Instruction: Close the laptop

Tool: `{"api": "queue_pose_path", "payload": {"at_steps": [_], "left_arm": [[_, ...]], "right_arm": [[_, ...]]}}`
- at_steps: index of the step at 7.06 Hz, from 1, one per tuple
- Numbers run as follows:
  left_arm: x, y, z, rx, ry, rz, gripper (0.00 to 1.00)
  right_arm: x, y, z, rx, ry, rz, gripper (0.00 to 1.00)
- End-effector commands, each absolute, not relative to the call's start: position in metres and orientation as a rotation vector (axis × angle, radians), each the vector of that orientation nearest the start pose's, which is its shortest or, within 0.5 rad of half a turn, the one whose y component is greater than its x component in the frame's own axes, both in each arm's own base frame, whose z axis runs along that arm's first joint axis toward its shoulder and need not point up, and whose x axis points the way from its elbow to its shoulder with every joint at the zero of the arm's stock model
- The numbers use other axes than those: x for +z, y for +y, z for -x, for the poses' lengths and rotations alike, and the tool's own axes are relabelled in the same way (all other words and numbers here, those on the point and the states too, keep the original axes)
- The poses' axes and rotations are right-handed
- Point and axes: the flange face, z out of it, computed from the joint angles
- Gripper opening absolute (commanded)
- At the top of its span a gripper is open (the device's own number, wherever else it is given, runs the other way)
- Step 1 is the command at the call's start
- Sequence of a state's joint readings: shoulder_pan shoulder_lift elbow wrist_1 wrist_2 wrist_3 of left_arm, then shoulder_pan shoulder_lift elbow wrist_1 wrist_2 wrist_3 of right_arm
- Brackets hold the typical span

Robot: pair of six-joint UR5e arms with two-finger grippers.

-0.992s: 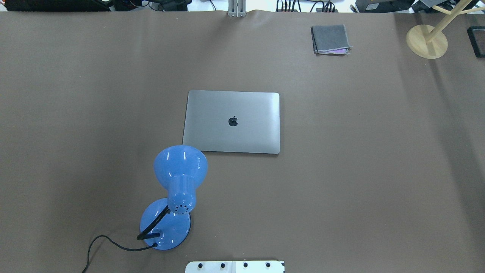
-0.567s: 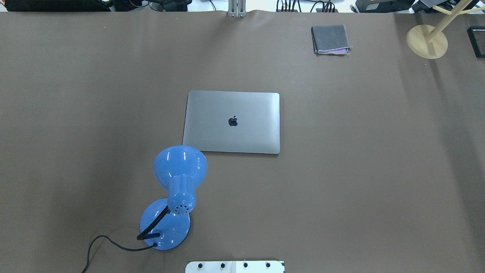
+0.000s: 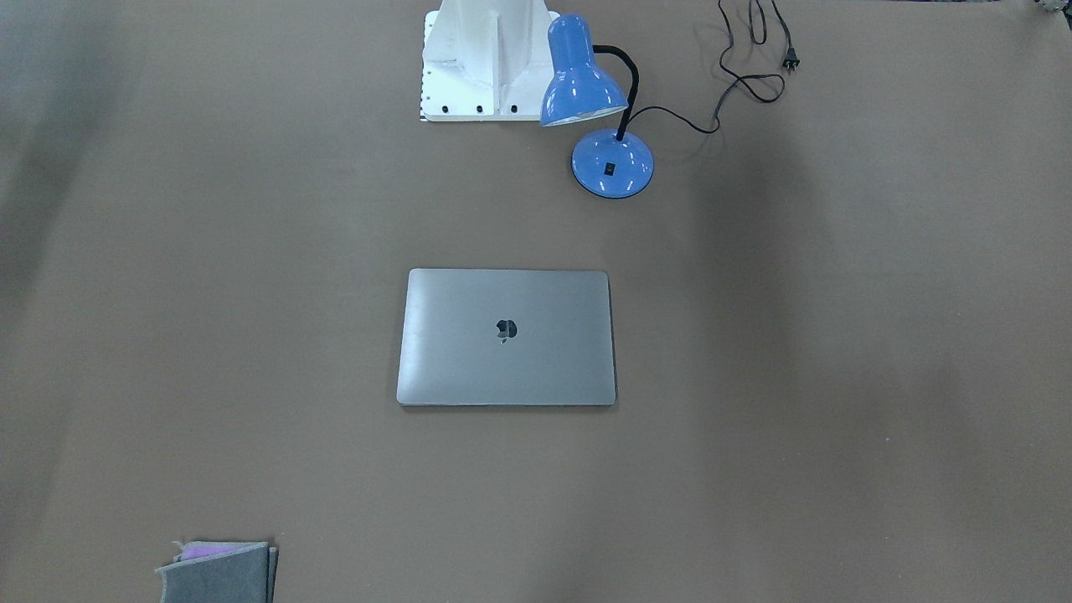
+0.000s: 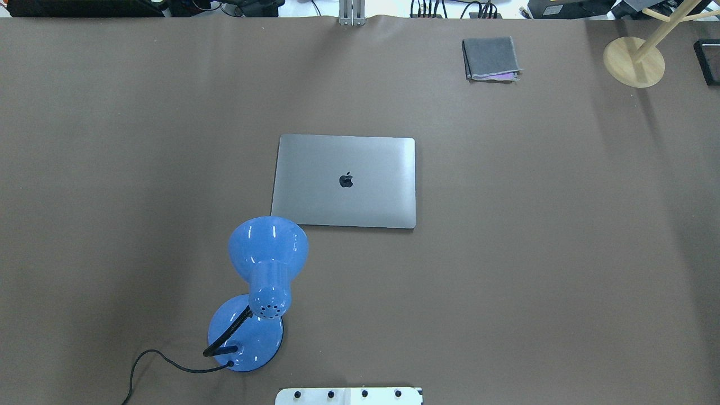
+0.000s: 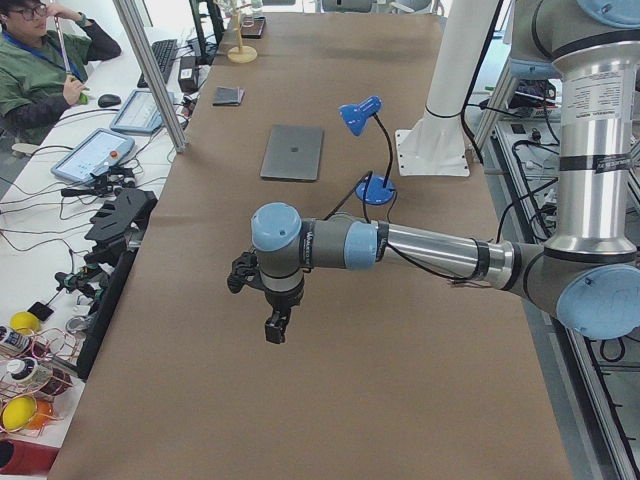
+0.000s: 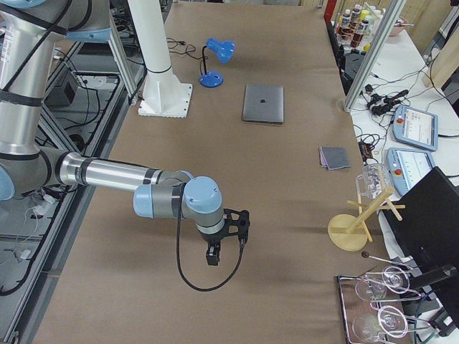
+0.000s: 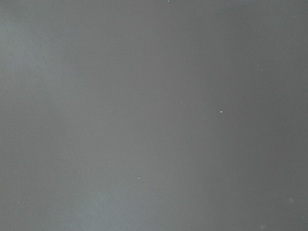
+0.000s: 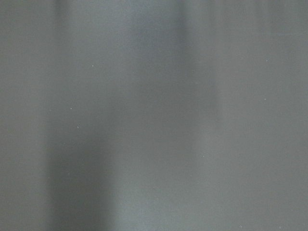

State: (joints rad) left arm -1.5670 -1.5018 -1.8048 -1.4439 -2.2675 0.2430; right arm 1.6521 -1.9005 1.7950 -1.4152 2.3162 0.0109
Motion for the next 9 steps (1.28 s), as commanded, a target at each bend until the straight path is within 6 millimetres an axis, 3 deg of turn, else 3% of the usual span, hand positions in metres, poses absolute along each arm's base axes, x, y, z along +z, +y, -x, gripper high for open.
{"api": "queue_pose_path", "payload": {"at_steps": [1, 4, 9], "left_arm": [[0.5834, -0.4613, 0.0673, 0.266, 0.685, -0.152, 0.98], [0.5773, -0.4605, 0.0680, 0.270, 0.683, -0.165, 0.98], [0.5831, -0.4522, 0.0679, 0.269, 0.686, -0.154, 0.98]], "right_arm": [[0.6775, -0.3458, -0.0940, 0.072, -0.745, -0.067, 1.00], [0.6780, -0.3458, -0.0934, 0.070, -0.747, -0.067, 1.00], [0.6767, -0.3465, -0.0921, 0.064, -0.750, -0.071, 1.00]]}}
